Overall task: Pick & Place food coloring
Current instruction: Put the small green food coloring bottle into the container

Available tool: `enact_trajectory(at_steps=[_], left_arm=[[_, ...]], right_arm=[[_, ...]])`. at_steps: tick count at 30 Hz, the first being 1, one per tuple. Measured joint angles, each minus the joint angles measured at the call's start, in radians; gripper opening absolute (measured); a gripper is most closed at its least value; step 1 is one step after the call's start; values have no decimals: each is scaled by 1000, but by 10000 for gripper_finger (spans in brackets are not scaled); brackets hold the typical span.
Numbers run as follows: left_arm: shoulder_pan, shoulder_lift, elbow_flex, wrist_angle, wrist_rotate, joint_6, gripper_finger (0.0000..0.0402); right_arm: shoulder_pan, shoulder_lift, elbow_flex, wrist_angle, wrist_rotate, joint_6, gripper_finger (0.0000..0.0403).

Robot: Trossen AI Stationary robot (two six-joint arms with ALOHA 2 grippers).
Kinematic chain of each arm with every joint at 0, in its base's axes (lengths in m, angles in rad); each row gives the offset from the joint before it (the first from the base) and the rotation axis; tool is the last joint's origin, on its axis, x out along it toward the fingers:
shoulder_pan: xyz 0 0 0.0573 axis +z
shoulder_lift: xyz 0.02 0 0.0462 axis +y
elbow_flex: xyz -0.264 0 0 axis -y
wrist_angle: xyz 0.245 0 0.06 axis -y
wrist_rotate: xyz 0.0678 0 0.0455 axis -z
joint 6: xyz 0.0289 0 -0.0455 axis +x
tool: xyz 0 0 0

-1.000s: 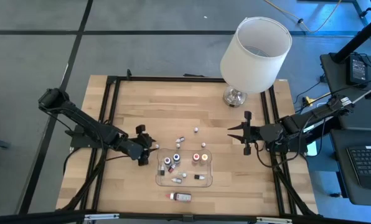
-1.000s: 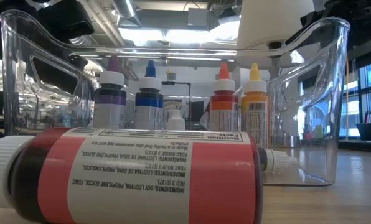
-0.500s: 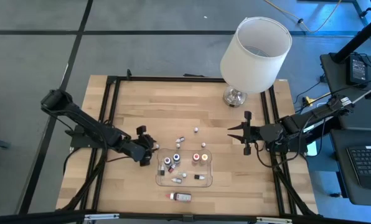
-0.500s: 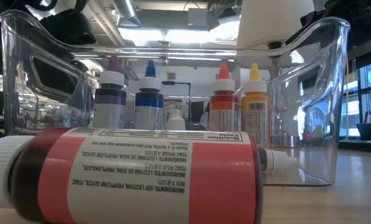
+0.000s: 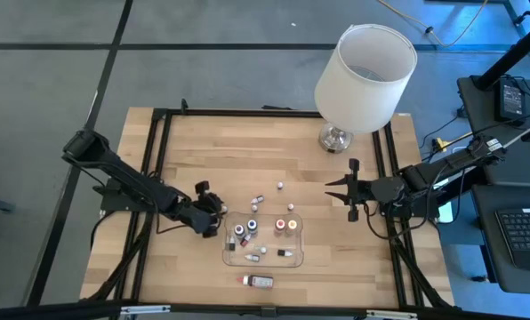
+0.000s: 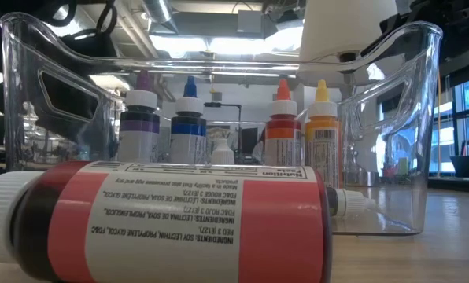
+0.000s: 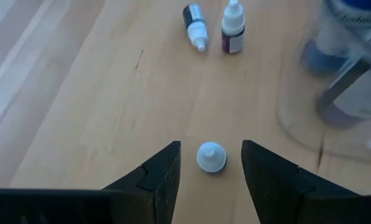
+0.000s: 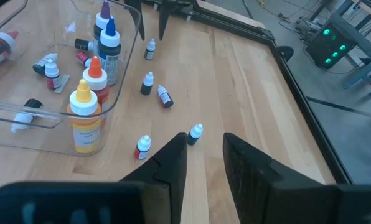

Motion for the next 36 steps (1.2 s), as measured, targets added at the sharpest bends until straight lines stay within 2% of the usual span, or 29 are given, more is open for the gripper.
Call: enact_trajectory(at_steps=[10, 19, 25, 31, 36], left_arm=[[12, 71, 0, 14, -3, -14, 164], [46, 81, 0, 27, -3, 15, 161], [52, 81, 0, 30, 20, 23, 123], [52, 81, 0, 40, 19, 95, 72], [52, 81, 0, 60, 19, 118, 59]], right_arm=[[0, 0, 0, 0, 0, 0, 107], [0, 0, 0, 0, 0, 0, 107], [0, 0, 0, 0, 0, 0, 107], [0, 0, 0, 0, 0, 0, 107], [0, 0, 0, 0, 0, 0, 107]])
